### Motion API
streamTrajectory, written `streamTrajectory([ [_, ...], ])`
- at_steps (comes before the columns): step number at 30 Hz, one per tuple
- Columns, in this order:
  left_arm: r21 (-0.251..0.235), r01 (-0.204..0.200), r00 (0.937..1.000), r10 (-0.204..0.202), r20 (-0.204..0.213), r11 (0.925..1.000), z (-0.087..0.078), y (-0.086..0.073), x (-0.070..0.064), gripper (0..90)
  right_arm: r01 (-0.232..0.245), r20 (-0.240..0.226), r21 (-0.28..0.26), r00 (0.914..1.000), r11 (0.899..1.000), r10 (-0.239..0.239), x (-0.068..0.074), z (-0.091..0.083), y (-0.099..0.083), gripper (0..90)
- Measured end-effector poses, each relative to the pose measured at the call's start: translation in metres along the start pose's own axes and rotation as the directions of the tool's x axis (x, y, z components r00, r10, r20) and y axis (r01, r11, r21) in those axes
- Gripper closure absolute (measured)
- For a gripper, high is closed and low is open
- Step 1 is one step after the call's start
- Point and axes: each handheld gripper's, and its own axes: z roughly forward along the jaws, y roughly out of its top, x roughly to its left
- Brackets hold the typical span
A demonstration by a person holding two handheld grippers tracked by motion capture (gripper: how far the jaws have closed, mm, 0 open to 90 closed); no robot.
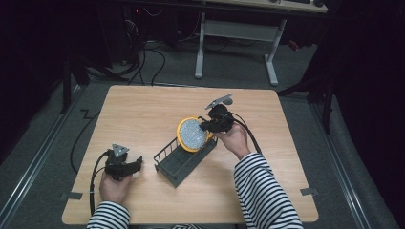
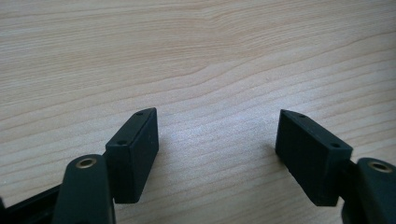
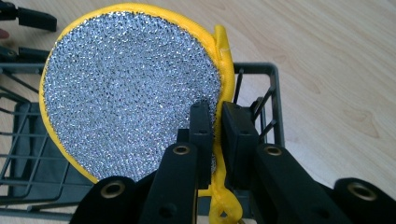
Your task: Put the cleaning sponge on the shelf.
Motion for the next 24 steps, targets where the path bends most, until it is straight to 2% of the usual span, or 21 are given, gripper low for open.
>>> streamTrajectory([
  [2,0.0,0.0,1.0,0.0,0.0,1.0,0.0,0.0,0.0,30.6,0.004,-0.001,0.013,1.0,1.0,-0.004,0.001,0.001,-0.002,83.4],
  [3,0.0,0.0,1.0,0.0,0.0,1.0,0.0,0.0,0.0,30.6,0.002,-0.002,0.022,1.0,1.0,-0.002,0.002,0.002,-0.004,88.3],
  [4,0.0,0.0,1.0,0.0,0.0,1.0,0.0,0.0,0.0,30.6,0.019,0.011,0.038,0.9997,0.999,-0.02,0.002,0.003,-0.005,89.8],
  [6,0.0,0.0,1.0,0.0,0.0,1.0,0.0,0.0,0.0,30.6,0.02,0.014,0.061,0.9997,0.998,-0.021,0.003,0.006,-0.01,89.3],
  [11,0.0,0.0,1.0,0.0,0.0,1.0,0.0,0.0,0.0,30.6,-0.023,0.004,-0.003,0.9997,1.0,0.023,-0.002,-0.003,-0.016,77.0],
  [16,0.0,0.001,1.0,-0.001,-0.001,1.0,0.0,0.0,0.0,30.6,-0.054,0.012,-0.088,0.9984,0.995,0.055,-0.005,-0.026,-0.021,67.9],
  [20,0.0,0.001,1.0,-0.001,-0.001,1.0,0.0,0.0,0.0,30.6,-0.09,0.048,-0.145,0.9941,0.985,0.098,-0.009,-0.047,-0.033,62.7],
  [24,0.0,0.001,1.0,-0.001,0.0,1.0,0.0,0.0,0.0,30.6,-0.12,0.105,-0.167,0.9848,0.979,0.139,-0.015,-0.063,-0.055,59.2],
])
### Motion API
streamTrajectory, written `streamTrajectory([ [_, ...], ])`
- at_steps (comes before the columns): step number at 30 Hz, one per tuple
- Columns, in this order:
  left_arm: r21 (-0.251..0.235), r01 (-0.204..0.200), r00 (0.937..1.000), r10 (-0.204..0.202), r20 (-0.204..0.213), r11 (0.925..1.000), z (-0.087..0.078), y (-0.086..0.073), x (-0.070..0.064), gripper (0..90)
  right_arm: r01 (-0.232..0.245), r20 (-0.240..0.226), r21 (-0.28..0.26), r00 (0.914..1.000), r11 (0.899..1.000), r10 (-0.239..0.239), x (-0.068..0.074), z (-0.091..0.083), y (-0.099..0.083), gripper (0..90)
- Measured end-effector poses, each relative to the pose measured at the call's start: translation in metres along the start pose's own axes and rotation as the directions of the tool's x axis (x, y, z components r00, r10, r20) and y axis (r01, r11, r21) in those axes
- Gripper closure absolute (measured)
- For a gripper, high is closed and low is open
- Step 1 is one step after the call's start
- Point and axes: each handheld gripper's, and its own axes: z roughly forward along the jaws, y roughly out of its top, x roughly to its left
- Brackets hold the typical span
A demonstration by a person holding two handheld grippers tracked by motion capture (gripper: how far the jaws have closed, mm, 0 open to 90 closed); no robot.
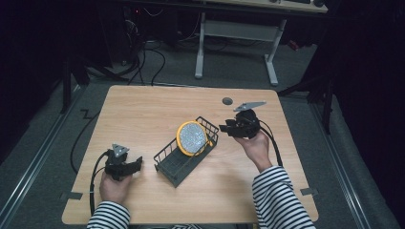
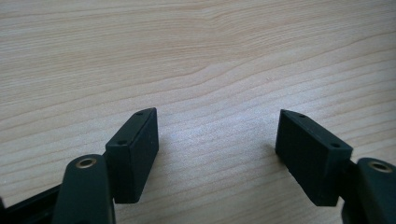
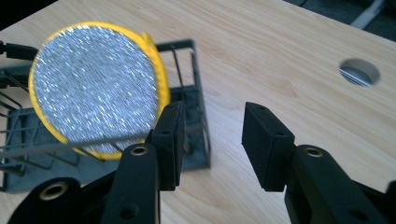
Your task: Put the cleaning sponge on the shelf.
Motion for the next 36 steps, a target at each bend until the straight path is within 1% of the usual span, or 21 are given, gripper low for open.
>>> streamTrajectory([
  [6,0.0,0.0,1.0,0.0,-0.001,1.0,0.0,0.0,0.0,30.7,-0.053,0.047,-0.008,0.9975,0.999,0.054,-0.016,-0.017,-0.027,57.5],
  [8,0.0,0.001,1.0,-0.001,-0.001,1.0,0.0,0.0,0.0,30.7,-0.075,0.053,-0.023,0.9957,0.997,0.076,-0.02,-0.022,-0.036,57.3],
  [10,0.0,0.001,1.0,-0.001,-0.001,1.0,0.0,0.0,0.0,30.7,-0.085,0.065,-0.018,0.9942,0.996,0.086,-0.023,-0.026,-0.042,56.7],
  [11,-0.001,0.001,1.0,-0.001,-0.002,1.0,0.0,0.0,0.0,30.7,-0.087,0.07,-0.025,0.9936,0.996,0.088,-0.023,-0.028,-0.046,56.4],
  [12,0.0,0.001,1.0,-0.001,-0.001,1.0,0.0,0.0,0.0,30.7,-0.093,0.073,-0.029,0.9928,0.995,0.095,-0.024,-0.029,-0.05,55.6],
  [13,0.0,0.001,1.0,-0.001,-0.001,1.0,0.0,0.0,0.0,30.7,-0.097,0.079,-0.019,0.9921,0.995,0.098,-0.025,-0.029,-0.053,54.3],
  [14,0.0,0.001,1.0,-0.001,-0.001,1.0,0.0,0.0,0.0,30.7,-0.088,0.104,-0.013,0.9906,0.996,0.089,-0.026,-0.027,-0.063,53.8],
  [15,0.0,0.001,1.0,-0.001,-0.002,1.0,0.0,0.0,0.0,30.7,-0.088,0.104,-0.013,0.9906,0.996,0.089,-0.026,-0.027,-0.063,53.8],
  [17,0.001,0.001,1.0,-0.001,-0.002,1.0,0.0,0.0,0.0,30.7,-0.108,0.112,-0.005,0.9878,0.994,0.107,-0.028,-0.024,-0.076,52.5],
  [19,0.0,0.001,1.0,-0.001,-0.002,1.0,0.0,0.0,0.0,30.7,-0.135,0.129,-0.002,0.9825,0.991,0.134,-0.031,-0.02,-0.092,51.0],
  [20,-0.001,0.001,1.0,-0.001,-0.003,1.0,0.0,0.0,0.0,30.7,-0.147,0.139,0.009,0.9798,0.989,0.144,-0.033,-0.017,-0.099,51.5],
  [21,0.0,0.001,1.0,-0.001,-0.003,1.0,0.0,0.0,0.0,30.7,-0.147,0.155,0.004,0.9773,0.989,0.145,-0.033,-0.015,-0.109,52.9],
  [26,-0.001,0.002,1.0,-0.002,-0.003,1.0,0.0,0.0,0.0,30.7,-0.189,0.202,-0.012,0.9613,0.982,0.187,-0.035,-0.005,-0.138,53.2],
  [29,0.0,0.001,1.0,-0.001,-0.003,1.0,0.0,0.0,0.0,30.7,-0.213,0.223,-0.003,0.9522,0.977,0.209,-0.036,0.001,-0.151,52.3],
  [31,-0.001,0.001,1.0,-0.001,-0.004,1.0,0.0,0.0,0.0,30.7,-0.194,0.235,-0.04,0.9515,0.98,0.198,-0.035,0.003,-0.159,51.6],
  [32,-0.001,0.002,1.0,-0.002,-0.004,1.0,0.0,0.0,0.0,30.7,-0.178,0.245,-0.047,0.9517,0.983,0.184,-0.034,0.003,-0.161,50.6],
  [33,-0.001,0.002,1.0,-0.002,-0.004,1.0,0.0,0.0,0.0,30.7,-0.148,0.274,-0.033,0.9499,0.988,0.151,-0.03,0.003,-0.161,48.2],
  [34,-0.001,0.002,1.0,-0.002,-0.005,1.0,0.0,0.0,0.0,30.7,-0.13,0.286,-0.024,0.9493,0.991,0.131,-0.027,0.004,-0.161,47.8],
  [35,-0.001,0.003,1.0,-0.003,-0.005,1.0,0.0,0.0,-0.001,30.7,-0.12,0.295,-0.023,0.9476,0.992,0.122,-0.025,0.004,-0.161,47.4],
  [36,-0.001,0.003,1.0,-0.003,-0.006,1.0,0.0,0.0,-0.001,30.7,-0.122,0.295,-0.023,0.9473,0.992,0.124,-0.025,0.004,-0.161,46.3],
])
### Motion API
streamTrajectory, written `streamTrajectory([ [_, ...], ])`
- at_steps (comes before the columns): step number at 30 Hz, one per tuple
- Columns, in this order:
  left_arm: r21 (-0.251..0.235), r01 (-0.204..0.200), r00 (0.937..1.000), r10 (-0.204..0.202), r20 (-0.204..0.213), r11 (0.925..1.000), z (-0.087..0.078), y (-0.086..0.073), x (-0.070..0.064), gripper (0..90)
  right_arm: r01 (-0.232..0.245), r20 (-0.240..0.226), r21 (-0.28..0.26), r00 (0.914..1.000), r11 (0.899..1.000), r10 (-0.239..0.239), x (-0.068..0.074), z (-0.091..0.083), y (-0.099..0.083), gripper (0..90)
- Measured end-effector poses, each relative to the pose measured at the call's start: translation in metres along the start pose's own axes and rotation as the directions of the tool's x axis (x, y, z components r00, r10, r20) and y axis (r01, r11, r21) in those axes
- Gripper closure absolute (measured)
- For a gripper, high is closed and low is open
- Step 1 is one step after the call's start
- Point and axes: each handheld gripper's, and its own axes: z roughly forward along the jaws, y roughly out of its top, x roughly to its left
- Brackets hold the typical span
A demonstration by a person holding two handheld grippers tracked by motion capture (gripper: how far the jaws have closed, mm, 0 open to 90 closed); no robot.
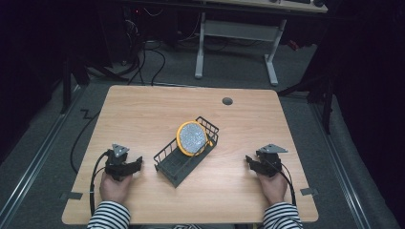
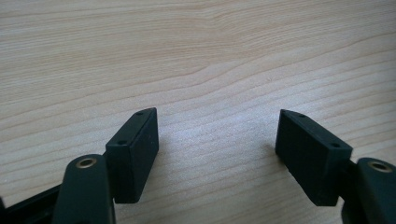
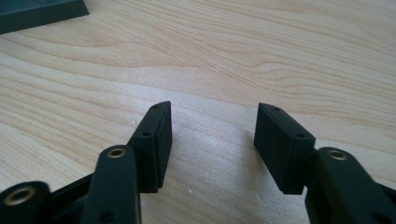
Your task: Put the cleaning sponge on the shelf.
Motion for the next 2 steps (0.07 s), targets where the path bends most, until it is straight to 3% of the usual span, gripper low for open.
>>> streamTrajectory([
  [2,0.0,0.0,1.0,0.0,0.0,1.0,0.0,0.0,0.0,30.7,-0.021,-0.01,0.005,0.9997,1.0,0.021,-0.0025,0.0003,0.0,44.3],
])
